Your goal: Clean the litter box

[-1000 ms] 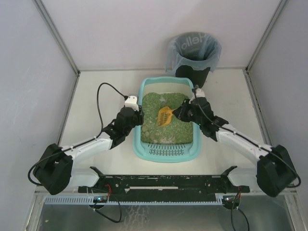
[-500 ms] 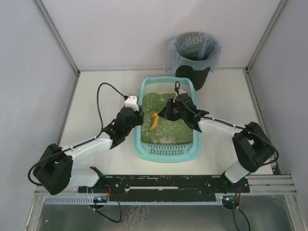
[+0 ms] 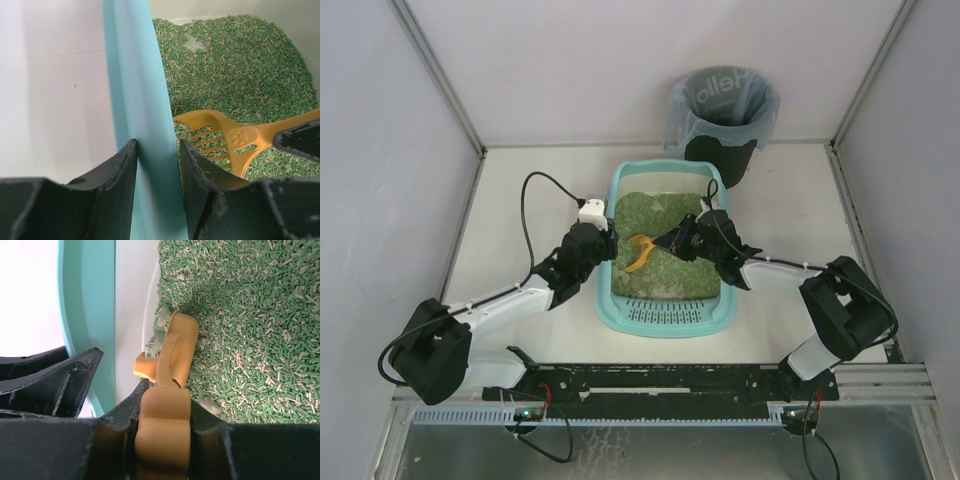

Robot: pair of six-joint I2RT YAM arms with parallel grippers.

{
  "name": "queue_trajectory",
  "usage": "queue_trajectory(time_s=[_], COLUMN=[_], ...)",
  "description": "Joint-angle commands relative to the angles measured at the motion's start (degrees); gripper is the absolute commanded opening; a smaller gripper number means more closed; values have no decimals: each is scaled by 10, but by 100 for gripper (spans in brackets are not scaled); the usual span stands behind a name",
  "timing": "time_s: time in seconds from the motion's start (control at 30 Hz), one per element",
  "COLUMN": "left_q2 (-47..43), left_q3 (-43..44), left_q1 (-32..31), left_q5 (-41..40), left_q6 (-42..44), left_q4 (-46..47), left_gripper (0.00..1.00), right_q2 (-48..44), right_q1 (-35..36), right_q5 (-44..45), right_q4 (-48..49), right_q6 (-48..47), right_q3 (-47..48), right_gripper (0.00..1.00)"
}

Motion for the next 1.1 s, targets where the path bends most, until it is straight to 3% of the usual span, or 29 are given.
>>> queue_trajectory(time_s=[0.0,0.5,0.83,1.07], left_q2=[-3,-4,-2,2], left_q3=[34,35,35,35], left_q1=[-8,-8,-8,-8], left_q5=[39,38,41,42], left_q6=[-12,-11,-13,-13], left_q4=[24,24,24,25], left_gripper=[42,42,42,42], right_q2=[-64,-170,-308,-295], right_q1=[-16,-85,-185,-221], right_q5=[5,-32,-107,-213], right_q4=[52,110,132,274], right_q6=[11,11,-12,35], right_q3=[1,-110,-189,-221], right_gripper=[0,0,0,0])
